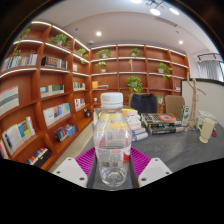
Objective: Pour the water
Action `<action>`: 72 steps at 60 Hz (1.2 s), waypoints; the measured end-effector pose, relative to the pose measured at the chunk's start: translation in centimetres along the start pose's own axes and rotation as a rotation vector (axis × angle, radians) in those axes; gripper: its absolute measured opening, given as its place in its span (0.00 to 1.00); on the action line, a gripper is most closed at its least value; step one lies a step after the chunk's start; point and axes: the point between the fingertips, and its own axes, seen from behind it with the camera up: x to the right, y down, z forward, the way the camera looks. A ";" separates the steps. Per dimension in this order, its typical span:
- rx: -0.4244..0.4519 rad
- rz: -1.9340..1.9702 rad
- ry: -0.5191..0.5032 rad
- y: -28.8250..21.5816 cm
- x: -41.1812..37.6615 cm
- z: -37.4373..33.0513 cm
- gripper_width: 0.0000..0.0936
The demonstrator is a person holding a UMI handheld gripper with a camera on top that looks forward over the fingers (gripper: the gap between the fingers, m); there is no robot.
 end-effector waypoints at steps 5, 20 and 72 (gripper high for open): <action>0.008 0.044 0.003 0.2 0.7 0.1 0.50; 0.004 0.201 -0.038 -0.1 2.4 0.3 0.42; 0.499 1.883 -0.321 -18.2 38.3 0.9 0.43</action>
